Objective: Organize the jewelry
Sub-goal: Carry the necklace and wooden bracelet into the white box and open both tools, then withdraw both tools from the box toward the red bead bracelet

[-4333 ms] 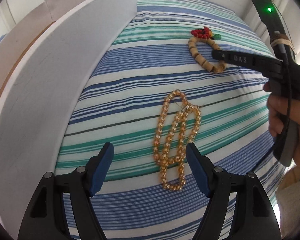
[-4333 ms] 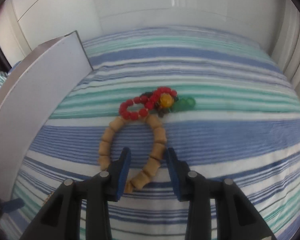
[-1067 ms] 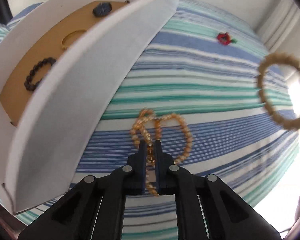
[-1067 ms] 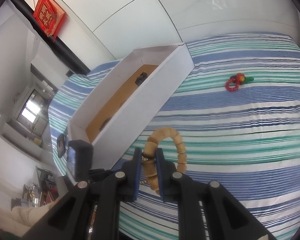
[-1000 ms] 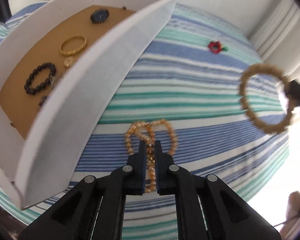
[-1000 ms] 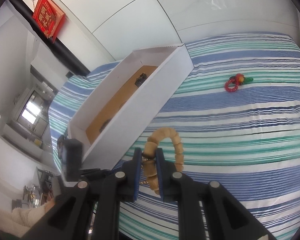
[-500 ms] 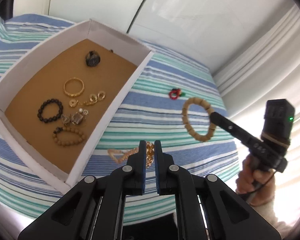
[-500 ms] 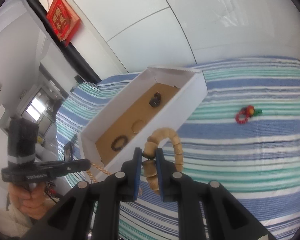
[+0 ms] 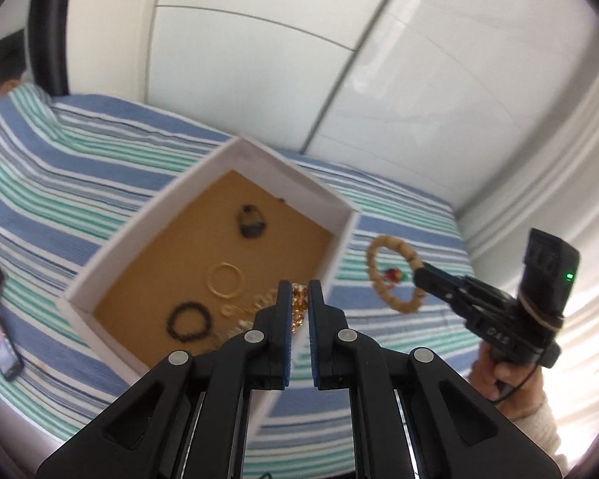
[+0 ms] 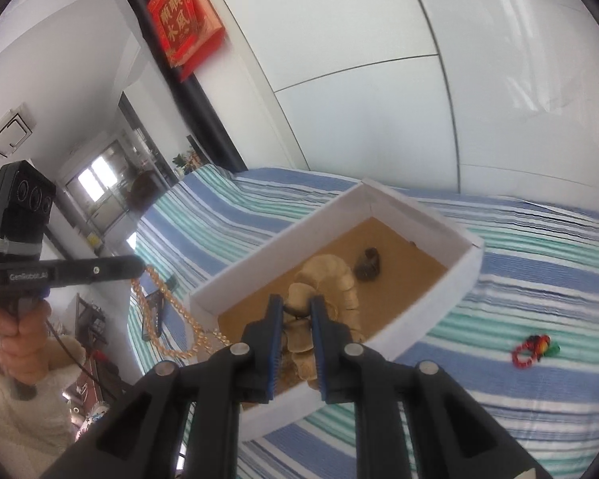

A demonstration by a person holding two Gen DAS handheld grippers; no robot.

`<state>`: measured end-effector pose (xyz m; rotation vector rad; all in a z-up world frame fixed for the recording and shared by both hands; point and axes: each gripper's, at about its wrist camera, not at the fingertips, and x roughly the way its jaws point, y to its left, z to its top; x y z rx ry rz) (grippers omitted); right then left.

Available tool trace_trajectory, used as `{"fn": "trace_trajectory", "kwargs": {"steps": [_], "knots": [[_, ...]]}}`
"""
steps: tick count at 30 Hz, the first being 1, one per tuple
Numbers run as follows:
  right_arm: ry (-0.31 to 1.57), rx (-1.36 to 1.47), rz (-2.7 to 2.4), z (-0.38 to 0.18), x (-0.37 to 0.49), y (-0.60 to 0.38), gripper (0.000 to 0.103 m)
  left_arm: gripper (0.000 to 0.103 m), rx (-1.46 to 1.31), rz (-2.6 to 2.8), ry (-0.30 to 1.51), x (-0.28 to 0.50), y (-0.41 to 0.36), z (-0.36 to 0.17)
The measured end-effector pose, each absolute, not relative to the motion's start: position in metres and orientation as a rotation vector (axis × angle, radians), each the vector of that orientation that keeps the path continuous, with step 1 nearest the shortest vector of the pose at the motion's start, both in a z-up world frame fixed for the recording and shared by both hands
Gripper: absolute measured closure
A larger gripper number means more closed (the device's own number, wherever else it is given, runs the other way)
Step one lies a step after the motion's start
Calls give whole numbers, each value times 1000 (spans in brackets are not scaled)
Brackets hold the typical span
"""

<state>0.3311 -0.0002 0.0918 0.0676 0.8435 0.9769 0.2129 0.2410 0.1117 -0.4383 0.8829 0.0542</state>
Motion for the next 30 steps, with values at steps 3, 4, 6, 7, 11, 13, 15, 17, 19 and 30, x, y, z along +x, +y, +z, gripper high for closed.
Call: {"fn": "trace_trajectory", "kwargs": {"steps": [3, 4, 6, 7, 11, 13, 15, 17, 19, 30], "knots": [[893, 63, 969, 77, 359, 25, 89, 98, -438, 123, 912, 239, 267, 89], [906, 50, 961, 71, 367, 31, 88, 98, -436, 141, 925, 247, 274, 81], [939, 18, 928, 56, 386, 45, 89, 98, -436, 179, 954, 268, 286, 59], [960, -6, 909, 46, 395, 53, 89, 98, -435, 196, 968, 277, 292, 49], [1015, -100, 851, 12, 419, 74, 89, 98, -430, 250, 1010, 310, 310, 11], [1035, -153, 808, -5, 429, 86, 89, 98, -436, 264, 1041, 326, 318, -11], [1062, -208, 776, -24, 435, 98, 89, 98, -438, 283, 1066, 339, 324, -28], [1085, -234, 756, -39, 437, 108, 89, 98, -428, 299, 1088, 349, 326, -47], [1107, -239, 757, -54, 439, 117, 87, 96, -411, 318, 1110, 356, 326, -61], [892, -17, 794, 16, 402, 31, 56, 30, -338, 323, 1028, 307, 285, -40]]}}
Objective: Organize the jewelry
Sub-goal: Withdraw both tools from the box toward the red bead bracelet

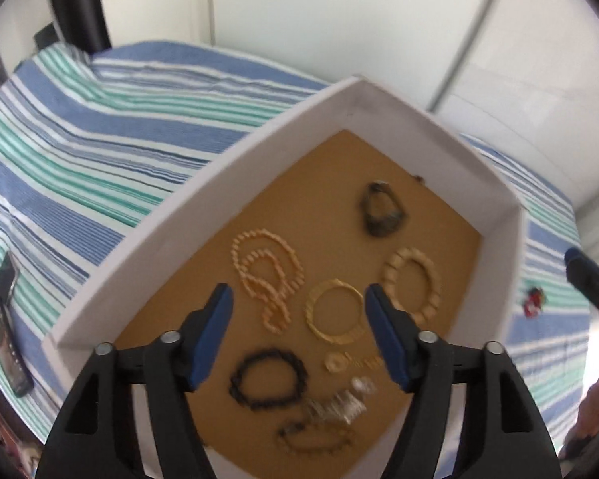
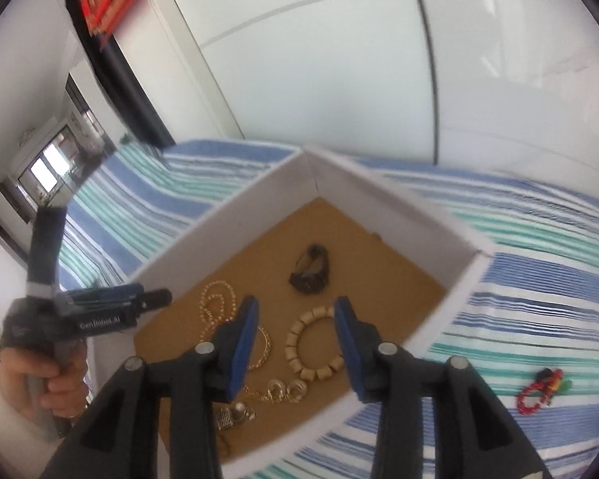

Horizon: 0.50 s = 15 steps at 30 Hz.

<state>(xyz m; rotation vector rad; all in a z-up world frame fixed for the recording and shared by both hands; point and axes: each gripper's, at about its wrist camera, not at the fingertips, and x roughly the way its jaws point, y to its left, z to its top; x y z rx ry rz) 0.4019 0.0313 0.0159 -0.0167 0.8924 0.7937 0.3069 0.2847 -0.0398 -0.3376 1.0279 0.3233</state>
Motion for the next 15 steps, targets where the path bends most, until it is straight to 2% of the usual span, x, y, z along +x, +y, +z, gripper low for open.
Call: {"fn": "trace_trajectory", "kwargs": {"steps": [3, 7, 15], "knots": [[856, -24, 741, 25, 372, -21, 54, 23, -272, 249, 1000, 280, 238, -24], [829, -40, 599, 7, 329, -96, 53, 17, -217, 132, 981, 240, 172, -18], [1005, -27, 272, -89, 235, -218, 53, 16, -213, -93, 1090, 195, 49, -78]]}}
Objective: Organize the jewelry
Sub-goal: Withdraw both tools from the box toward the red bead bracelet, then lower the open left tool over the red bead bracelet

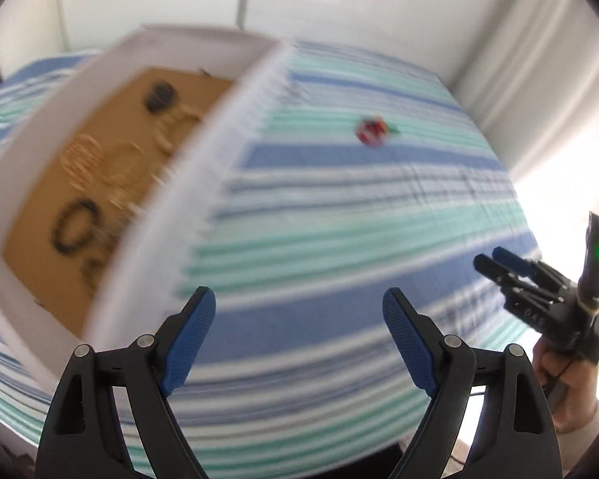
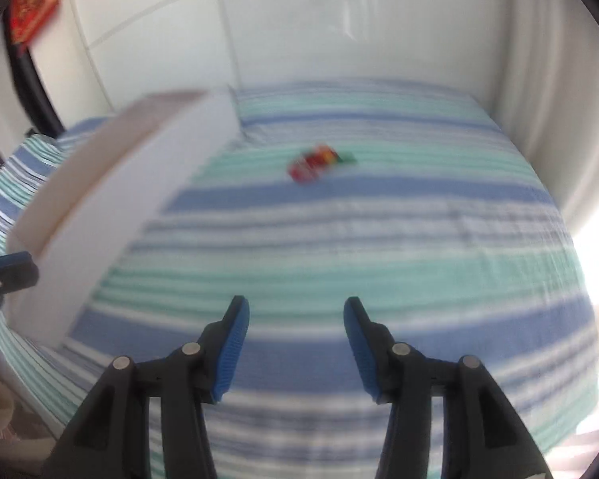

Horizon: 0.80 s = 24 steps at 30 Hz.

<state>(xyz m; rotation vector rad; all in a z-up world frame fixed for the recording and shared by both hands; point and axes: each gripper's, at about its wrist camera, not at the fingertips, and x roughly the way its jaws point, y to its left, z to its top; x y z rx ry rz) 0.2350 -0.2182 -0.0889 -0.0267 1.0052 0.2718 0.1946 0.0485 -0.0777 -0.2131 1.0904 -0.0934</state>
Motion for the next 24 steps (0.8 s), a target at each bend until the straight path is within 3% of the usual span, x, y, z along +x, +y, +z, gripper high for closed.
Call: {"fn": "trace_trajectory", "kwargs": {"steps": [8, 24], "knots": [[999, 12, 301, -97, 225, -226, 53, 16, -116, -66, 1123, 208, -8, -106], [1038, 71, 359, -121, 271, -220, 53, 16, -48, -64, 1119, 276, -24, -120]]}}
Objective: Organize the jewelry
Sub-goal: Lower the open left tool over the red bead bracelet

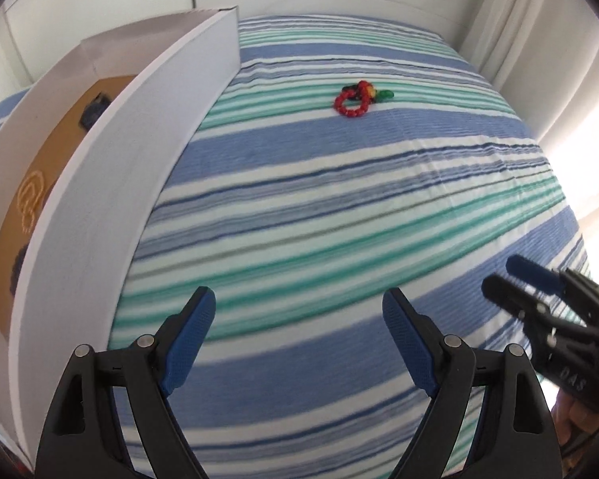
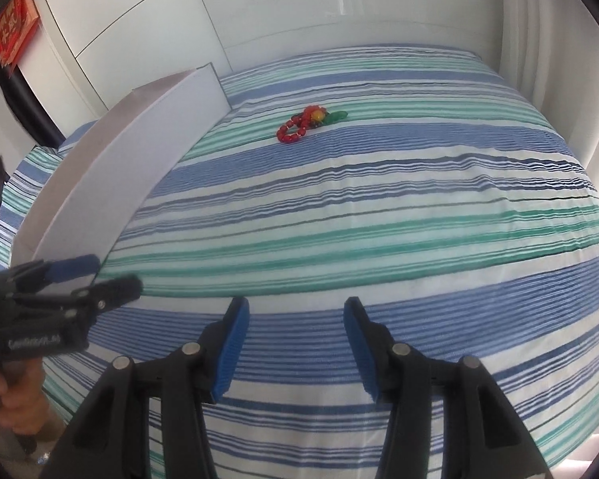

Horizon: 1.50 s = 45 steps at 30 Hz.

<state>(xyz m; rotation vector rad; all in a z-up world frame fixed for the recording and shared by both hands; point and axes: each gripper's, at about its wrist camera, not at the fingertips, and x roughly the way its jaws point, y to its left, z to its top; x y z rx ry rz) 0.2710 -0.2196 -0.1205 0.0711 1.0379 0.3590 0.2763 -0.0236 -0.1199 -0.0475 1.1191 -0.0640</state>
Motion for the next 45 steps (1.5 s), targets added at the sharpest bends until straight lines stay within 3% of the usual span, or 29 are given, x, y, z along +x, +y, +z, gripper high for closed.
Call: {"fn": "trace_trajectory", "kwargs": {"steps": [12, 16, 21, 23, 33, 39, 45], "knots": [[1034, 150, 364, -124, 292, -237, 53, 17, -73, -194, 1071, 421, -66, -129], [1042, 166, 376, -129, 288, -241, 53, 24, -21, -183, 1072, 461, -88, -152], [1054, 182, 362, -135, 285, -252, 53, 45, 50, -175, 1045, 479, -105, -175], [1052, 188, 355, -136, 283, -255, 53, 96, 70, -208, 1027, 474, -106, -173], [1028, 201, 358, -127, 271, -260, 53, 96, -87, -305, 1046, 377, -54, -141], [1051, 168, 386, -125, 264, -245, 53, 95, -239, -229, 1176, 310, -2, -163], [1063, 111, 468, -125, 268, -211, 53, 94, -343, -188, 1191, 288, 26, -176]]}}
